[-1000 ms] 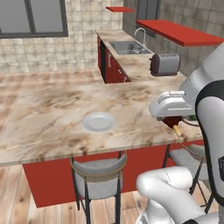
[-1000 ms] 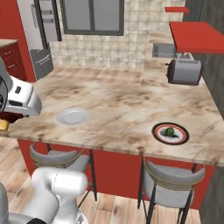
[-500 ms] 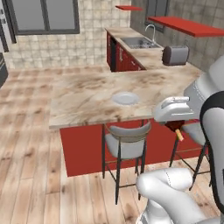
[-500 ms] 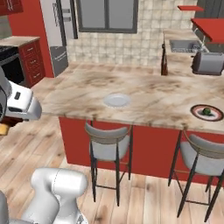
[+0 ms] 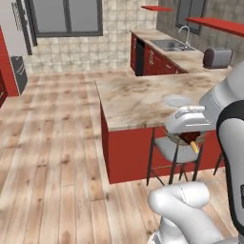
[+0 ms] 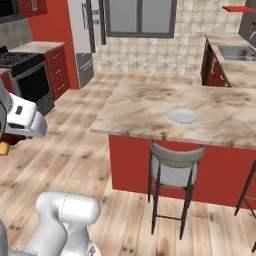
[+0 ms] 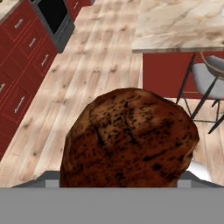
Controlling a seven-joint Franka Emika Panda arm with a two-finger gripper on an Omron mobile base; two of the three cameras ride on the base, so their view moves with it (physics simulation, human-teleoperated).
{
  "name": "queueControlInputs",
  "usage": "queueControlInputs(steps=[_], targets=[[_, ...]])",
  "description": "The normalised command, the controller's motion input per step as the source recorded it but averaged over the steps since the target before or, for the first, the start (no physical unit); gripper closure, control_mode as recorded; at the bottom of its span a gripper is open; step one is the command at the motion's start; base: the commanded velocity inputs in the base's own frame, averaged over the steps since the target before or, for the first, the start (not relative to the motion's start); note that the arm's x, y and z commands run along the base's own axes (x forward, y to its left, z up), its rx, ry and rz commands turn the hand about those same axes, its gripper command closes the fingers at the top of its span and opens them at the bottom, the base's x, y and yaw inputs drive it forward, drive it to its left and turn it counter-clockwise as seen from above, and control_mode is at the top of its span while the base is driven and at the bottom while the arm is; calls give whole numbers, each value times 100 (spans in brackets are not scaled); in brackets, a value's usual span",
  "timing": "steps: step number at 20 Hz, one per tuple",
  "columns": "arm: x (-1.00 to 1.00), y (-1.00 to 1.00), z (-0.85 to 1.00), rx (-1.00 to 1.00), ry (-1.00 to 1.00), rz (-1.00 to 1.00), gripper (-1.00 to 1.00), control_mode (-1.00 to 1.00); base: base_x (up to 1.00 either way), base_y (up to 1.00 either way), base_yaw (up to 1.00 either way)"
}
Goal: Transport the steak and avocado to the fridge. Place the steak on the rack containing meat and place the avocado on the rack containing the vegetable, ensuring meats and vegetables are on different racks.
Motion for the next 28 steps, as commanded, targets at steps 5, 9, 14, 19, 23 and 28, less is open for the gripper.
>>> queueControlInputs(steps=[5, 9, 14, 19, 23, 28], targets=[[0, 0, 0, 0, 0, 0, 100, 100, 82, 100, -6], [0, 0, 0, 0, 0, 0, 100, 100, 100, 100, -6], [0, 0, 0, 0, 0, 0, 100, 100, 100, 100, -9], [0, 0, 0, 0, 0, 0, 100, 100, 100, 100, -18], [0, 0, 0, 0, 0, 0, 100, 100, 100, 85, -15], [0, 0, 0, 0, 0, 0, 100, 100, 100, 42, -3]])
